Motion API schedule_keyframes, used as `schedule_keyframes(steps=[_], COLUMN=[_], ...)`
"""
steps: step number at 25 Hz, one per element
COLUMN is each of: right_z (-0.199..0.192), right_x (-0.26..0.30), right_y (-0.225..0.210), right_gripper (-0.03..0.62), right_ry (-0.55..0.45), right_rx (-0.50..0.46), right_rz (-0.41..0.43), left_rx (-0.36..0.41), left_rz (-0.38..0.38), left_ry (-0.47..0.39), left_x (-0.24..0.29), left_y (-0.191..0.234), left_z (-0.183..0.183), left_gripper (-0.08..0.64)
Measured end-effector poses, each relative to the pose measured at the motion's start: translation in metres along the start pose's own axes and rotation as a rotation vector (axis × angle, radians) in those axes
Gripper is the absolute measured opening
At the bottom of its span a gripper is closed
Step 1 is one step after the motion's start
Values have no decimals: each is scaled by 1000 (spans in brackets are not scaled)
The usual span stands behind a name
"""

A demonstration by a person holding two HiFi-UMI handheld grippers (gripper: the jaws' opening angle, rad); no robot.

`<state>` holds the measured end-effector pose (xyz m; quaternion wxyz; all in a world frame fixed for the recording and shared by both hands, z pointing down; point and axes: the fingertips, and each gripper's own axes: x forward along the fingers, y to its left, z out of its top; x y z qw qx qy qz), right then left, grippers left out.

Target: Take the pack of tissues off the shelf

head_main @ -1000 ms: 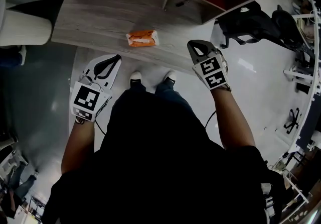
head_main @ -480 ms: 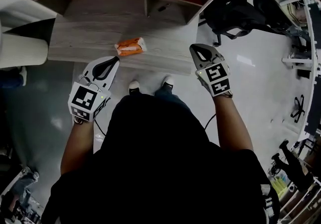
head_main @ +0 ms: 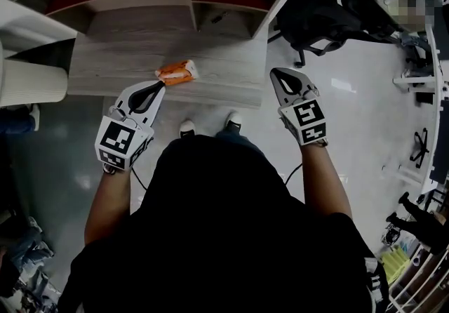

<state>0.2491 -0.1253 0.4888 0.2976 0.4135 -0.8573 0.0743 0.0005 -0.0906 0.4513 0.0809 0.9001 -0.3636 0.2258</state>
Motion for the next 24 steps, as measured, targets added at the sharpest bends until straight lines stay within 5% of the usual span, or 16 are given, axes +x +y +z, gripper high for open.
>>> schedule_keyframes(steps=[24], right_z=[16], right_x=[-7], right_y=[-25], right_gripper=[8], right_ry=[-47], right_rx=[-13], right_rz=[-21], left_rx=[25], left_rz=[51], left_ry=[-32], left_x=[8], left_y=[11], left_z=[26], left_gripper=[26])
